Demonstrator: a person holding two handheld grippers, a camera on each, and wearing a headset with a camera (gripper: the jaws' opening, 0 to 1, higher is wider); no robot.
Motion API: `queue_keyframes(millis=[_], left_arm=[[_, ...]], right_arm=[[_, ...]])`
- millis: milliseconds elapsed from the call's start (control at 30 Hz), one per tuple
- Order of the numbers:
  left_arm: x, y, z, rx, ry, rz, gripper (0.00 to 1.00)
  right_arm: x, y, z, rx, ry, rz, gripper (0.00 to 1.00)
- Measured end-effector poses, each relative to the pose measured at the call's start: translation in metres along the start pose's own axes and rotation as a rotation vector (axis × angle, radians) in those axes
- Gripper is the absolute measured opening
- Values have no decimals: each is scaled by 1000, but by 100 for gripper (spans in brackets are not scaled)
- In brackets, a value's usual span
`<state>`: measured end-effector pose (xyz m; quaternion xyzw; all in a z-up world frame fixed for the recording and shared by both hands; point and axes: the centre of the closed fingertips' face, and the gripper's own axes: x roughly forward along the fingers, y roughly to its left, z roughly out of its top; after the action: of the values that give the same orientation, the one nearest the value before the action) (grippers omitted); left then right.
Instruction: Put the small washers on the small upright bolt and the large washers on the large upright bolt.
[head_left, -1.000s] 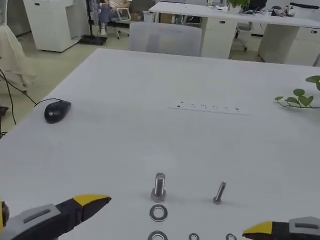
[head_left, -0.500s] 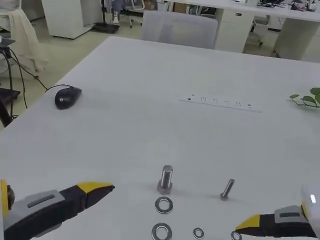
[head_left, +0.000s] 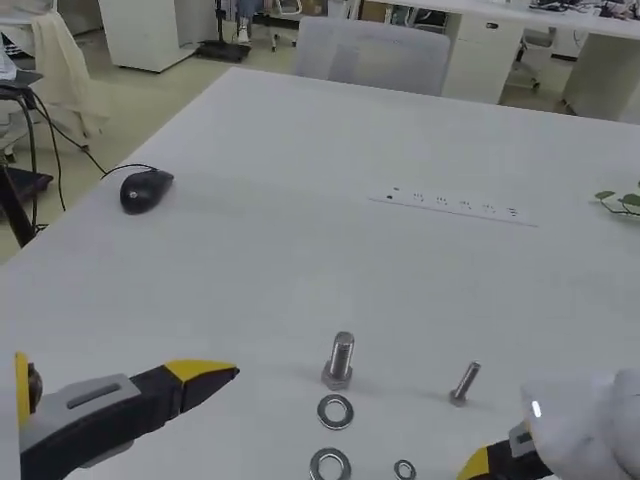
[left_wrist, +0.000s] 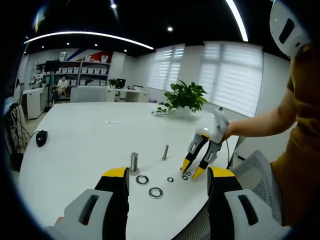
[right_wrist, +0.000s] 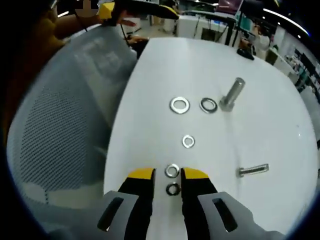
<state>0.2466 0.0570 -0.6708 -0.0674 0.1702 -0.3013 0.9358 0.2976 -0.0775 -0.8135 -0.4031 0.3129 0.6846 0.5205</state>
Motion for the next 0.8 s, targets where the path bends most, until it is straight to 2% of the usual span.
queue_keyframes(millis=[67,133,800], left_arm=[[0,0,0,-1,-1,1,63],[-1,0,0,-1,-1,0,63],[-2,1,-1,-2,0,7,63]], right_arm=[[1,1,-2,3,18,11,22],[2,-1,-7,-29,55,5,22],[8,-2,-7,-109,135,27,21]])
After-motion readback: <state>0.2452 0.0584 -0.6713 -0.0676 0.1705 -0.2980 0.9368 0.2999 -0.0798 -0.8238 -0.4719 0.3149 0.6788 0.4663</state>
